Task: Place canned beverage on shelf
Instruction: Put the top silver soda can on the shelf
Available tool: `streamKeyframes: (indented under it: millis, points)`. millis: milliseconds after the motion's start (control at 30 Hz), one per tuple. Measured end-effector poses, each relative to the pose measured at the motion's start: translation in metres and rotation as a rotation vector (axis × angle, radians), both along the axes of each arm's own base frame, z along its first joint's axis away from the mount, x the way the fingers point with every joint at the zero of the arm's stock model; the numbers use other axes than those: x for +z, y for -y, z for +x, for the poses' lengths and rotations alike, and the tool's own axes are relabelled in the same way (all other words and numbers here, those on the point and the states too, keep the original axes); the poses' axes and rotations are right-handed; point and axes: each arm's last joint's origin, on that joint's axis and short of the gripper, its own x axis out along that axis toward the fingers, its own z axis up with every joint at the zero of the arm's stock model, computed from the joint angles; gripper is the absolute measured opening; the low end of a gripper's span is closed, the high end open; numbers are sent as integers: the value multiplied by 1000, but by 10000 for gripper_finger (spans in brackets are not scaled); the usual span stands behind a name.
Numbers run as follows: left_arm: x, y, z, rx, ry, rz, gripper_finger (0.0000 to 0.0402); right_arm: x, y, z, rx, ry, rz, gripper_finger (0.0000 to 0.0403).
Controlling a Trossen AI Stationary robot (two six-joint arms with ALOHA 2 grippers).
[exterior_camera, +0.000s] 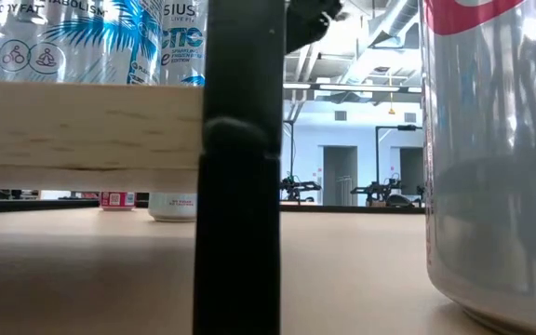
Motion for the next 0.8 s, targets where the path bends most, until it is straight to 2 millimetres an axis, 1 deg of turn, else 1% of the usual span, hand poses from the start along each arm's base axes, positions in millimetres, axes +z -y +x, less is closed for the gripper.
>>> streamKeyframes:
  millis: [167,267,367,600,800]
  points:
    - [-10,-2,17,11,-8,17,371,0,0,-12,-6,-75,-13,393]
    - [-17,-8,26,39,-23,14,371,-1,2,-13,1,-98,-24,393]
    - [-23,-14,32,24,-36,-19,371,-2,5,-15,-6,-113,-26,393]
    - [-34,-22,36,28,-88,-48,371,-2,16,-15,-39,-112,-23,393]
    - [-37,-25,35,45,-124,-19,371,0,18,-13,-45,-86,-23,393]
